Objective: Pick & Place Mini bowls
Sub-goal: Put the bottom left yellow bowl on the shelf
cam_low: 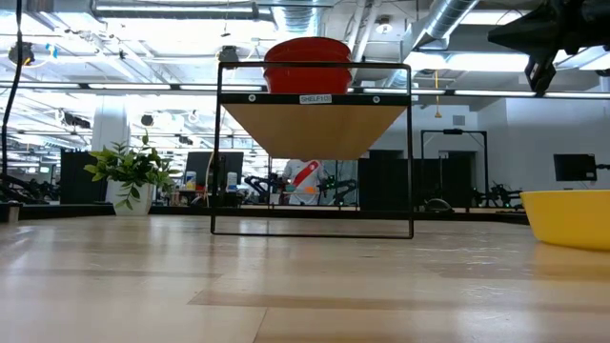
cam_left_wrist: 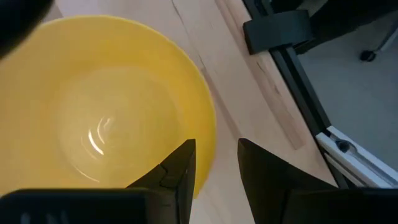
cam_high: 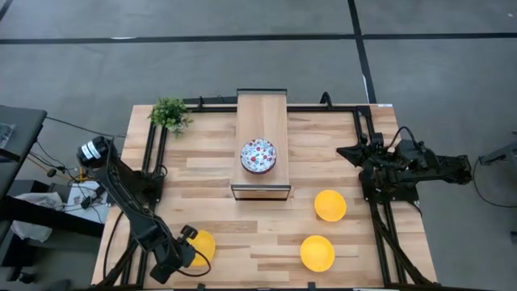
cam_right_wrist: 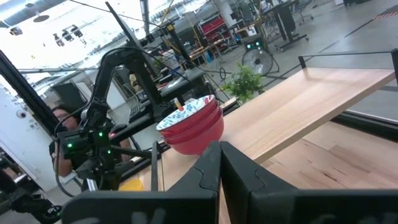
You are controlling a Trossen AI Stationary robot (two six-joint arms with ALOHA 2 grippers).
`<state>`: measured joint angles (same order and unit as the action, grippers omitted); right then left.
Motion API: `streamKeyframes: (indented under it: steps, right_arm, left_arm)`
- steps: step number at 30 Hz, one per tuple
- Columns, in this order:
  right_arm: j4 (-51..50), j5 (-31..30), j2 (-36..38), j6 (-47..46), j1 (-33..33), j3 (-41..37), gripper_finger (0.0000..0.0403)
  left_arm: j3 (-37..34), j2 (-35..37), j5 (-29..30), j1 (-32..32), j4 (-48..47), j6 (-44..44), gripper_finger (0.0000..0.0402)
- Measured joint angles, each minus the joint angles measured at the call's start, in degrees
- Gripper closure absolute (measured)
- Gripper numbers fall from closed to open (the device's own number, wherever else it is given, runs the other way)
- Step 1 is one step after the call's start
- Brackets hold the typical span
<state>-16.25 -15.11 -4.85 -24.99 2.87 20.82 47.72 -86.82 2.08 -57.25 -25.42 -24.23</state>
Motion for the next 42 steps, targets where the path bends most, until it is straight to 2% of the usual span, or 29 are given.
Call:
streamKeyframes:
  steps: [6, 15, 42]
  right_arm:
    - [0.00, 0.00, -0.02, 0.00, 0.00, 0.00, 0.0403]
    - [0.01, 0.00, -0.01, -0.02, 0.00, 0.00, 0.0403]
    - [0.01, 0.02, 0.00, -0.04, 0.00, 0.00, 0.0403]
  left_arm:
    - [0.00, -0.42, 2.56, 0.23, 0.12, 0.02, 0.0284]
    - [-0.01, -0.42, 2.65, 0.32, 0.22, 2.98, 0.0284]
    - [-5.53, -0.40, 2.81, 0.79, 6.49, 2.99, 0.0284]
